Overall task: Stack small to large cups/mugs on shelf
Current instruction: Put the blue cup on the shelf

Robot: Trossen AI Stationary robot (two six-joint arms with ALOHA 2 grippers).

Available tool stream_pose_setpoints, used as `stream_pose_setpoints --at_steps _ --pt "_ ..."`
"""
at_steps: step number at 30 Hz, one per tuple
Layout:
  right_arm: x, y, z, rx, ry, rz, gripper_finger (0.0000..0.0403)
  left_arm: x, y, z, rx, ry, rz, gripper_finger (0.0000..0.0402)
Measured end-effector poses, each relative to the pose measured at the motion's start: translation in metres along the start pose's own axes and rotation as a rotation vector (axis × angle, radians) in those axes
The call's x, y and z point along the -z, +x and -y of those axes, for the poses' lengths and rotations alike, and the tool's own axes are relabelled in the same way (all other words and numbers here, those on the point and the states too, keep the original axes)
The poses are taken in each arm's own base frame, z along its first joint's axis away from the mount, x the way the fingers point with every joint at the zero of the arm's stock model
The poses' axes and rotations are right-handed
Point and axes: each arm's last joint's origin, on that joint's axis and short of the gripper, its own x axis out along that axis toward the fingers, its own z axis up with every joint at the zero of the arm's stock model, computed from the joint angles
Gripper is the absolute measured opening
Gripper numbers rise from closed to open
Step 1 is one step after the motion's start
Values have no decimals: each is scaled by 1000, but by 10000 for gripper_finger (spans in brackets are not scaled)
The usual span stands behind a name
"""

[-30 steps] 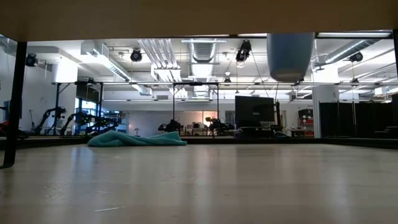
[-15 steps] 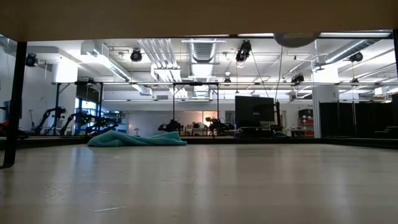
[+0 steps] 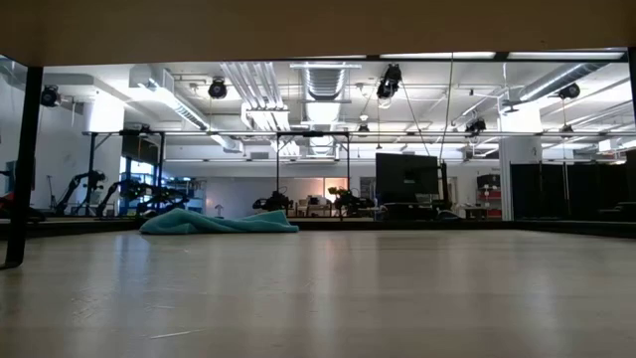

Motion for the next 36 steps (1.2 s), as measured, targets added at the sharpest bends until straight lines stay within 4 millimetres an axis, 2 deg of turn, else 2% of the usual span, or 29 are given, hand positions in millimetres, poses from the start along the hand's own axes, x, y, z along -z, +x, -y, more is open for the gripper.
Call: stream_pose_setpoints --at_steps 11,17,27,36 --pt "12 8 -28 -33 -77 -15 9 0 0 0 0 -1 1 86" --pt "12 13 -39 -59 -132 10 9 0 0 0 0 -2 1 86" --pt "12 28 -43 -36 -168 -37 9 0 0 0 0 -7 2 86" --pt "12 28 -42 -31 -174 -47 15 0 0 0 0 -7 1 86"
